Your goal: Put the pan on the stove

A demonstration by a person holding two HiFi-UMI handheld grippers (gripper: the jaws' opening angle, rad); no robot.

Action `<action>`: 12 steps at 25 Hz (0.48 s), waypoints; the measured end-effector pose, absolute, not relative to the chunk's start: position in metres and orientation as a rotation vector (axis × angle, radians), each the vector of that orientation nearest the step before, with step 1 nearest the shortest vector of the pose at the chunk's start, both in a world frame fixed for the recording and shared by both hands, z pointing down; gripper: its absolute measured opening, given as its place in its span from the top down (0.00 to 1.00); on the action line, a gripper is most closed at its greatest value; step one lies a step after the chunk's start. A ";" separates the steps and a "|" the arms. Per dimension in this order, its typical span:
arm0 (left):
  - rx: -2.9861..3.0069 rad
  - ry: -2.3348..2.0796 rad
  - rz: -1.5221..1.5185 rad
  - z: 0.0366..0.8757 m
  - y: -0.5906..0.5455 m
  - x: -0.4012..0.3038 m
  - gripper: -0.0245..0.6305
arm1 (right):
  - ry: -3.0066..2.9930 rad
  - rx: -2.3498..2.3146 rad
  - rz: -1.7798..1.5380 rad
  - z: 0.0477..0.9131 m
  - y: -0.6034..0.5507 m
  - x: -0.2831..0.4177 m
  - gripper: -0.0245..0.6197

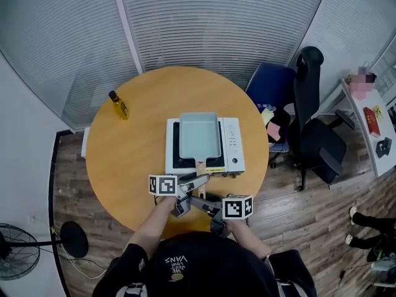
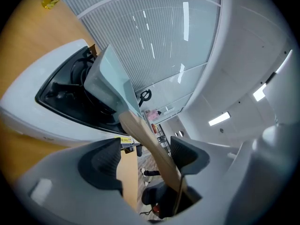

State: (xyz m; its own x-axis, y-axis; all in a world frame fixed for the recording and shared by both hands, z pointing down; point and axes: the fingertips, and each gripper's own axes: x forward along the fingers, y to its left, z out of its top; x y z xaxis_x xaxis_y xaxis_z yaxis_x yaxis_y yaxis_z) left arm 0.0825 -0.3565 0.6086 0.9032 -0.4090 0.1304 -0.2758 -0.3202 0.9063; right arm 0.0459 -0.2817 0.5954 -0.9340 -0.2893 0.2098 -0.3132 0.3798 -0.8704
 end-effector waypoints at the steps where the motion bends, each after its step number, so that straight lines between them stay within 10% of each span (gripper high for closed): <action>1: 1.920 -0.506 -0.154 0.609 -0.354 0.080 0.48 | -2.592 0.582 1.639 0.596 -0.281 0.047 0.56; 12: 1.954 -0.531 -0.146 0.605 -0.321 0.053 0.48 | -2.621 0.729 1.617 0.585 -0.256 0.046 0.56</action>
State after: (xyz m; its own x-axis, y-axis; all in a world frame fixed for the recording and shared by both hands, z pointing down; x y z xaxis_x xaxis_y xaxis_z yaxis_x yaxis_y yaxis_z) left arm 0.0531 -0.3208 0.6047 0.8936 -0.4282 0.1343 -0.2990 -0.3450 0.8897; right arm 0.0455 -0.2564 0.5855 -0.8937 -0.3932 0.2162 -0.3696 0.3719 -0.8515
